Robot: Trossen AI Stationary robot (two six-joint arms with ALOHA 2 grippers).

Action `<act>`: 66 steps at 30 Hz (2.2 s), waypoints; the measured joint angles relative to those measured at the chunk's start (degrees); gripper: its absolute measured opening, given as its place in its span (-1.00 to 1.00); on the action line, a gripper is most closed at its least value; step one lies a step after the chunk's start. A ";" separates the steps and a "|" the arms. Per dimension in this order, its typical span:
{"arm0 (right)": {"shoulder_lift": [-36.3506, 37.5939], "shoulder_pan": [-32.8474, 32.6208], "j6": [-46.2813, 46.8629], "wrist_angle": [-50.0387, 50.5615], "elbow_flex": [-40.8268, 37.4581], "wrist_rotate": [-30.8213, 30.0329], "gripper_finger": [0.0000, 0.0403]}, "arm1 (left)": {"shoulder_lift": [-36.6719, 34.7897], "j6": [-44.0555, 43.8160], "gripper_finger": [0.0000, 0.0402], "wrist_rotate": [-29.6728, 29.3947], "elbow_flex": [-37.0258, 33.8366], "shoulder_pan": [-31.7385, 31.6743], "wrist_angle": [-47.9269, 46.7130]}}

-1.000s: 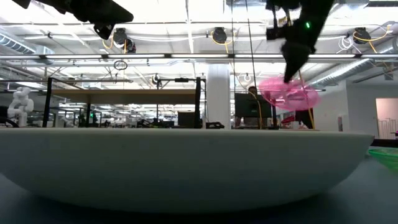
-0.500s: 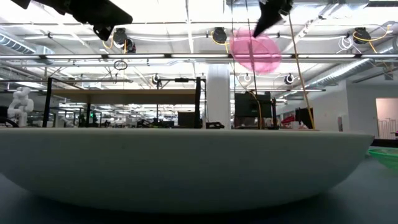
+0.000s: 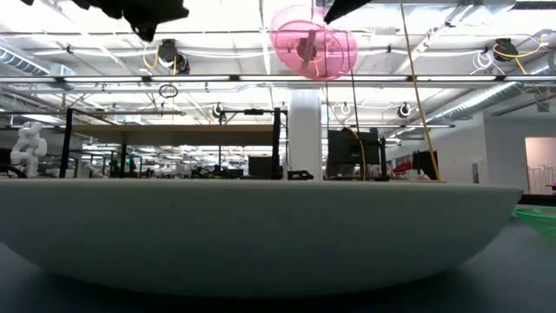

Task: Place and stack plates onto a shelf
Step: Put the light pink plate on the shelf

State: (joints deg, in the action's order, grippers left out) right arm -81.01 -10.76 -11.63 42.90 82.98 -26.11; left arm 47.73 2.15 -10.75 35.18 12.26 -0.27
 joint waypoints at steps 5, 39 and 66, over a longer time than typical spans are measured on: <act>-0.69 -3.86 -1.14 -0.69 0.00 2.77 -1.00 | 2.79 2.91 -0.26 -1.56 0.00 2.10 3.69; -7.04 -10.25 -0.90 -12.45 -7.56 15.96 -1.00 | 25.31 16.05 0.02 -0.63 10.14 7.08 1.76; -6.98 -10.36 -1.08 -18.97 -12.24 15.96 -1.00 | 29.85 19.95 -0.38 -0.04 10.14 6.53 2.43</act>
State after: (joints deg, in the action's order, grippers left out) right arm -87.99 -21.12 -12.71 23.92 70.74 -10.15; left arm 77.57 22.10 -10.79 45.32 18.79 2.16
